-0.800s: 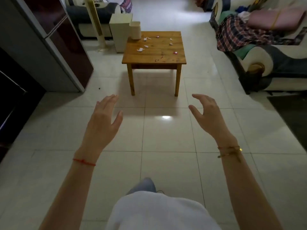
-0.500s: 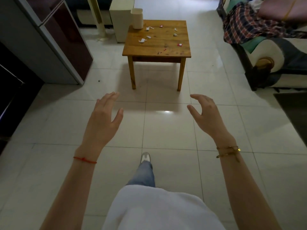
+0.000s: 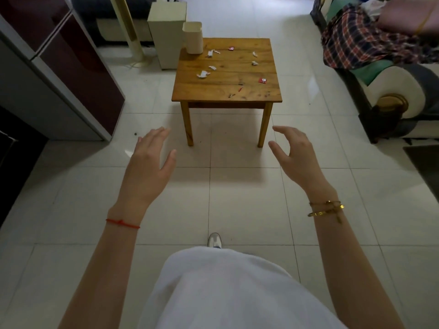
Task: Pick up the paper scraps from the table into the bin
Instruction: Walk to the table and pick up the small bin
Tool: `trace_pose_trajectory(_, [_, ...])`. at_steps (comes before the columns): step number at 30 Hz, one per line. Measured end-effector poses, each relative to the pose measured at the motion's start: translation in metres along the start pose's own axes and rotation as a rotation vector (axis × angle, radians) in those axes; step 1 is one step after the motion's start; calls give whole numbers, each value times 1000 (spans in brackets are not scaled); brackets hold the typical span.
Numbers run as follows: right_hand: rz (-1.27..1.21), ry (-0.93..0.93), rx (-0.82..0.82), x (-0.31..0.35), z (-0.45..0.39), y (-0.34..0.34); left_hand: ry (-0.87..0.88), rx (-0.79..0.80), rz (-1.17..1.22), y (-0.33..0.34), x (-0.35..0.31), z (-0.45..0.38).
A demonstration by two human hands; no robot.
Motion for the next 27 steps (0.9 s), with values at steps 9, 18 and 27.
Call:
trace_pose_trajectory(9, [-9, 88, 6, -41, -107, 38, 22, 104, 4, 30, 8, -139])
trace_pose_trajectory(18, [-24, 102, 28, -119, -258, 63, -9, 121, 18, 87, -1, -301])
trace_pose_trajectory(27, [-45, 31, 62, -190, -458, 49, -92, 75, 33, 122, -30, -479])
Point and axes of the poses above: each hand's wrist, its own z-axis away from the middle knuckle, its own y-axis out of the palm, x = y × z, the point moved 3 cm from there along -z, towards the middle knuckle, and after that the axes turned 7 degrees about -y, right-handed, at the moved point
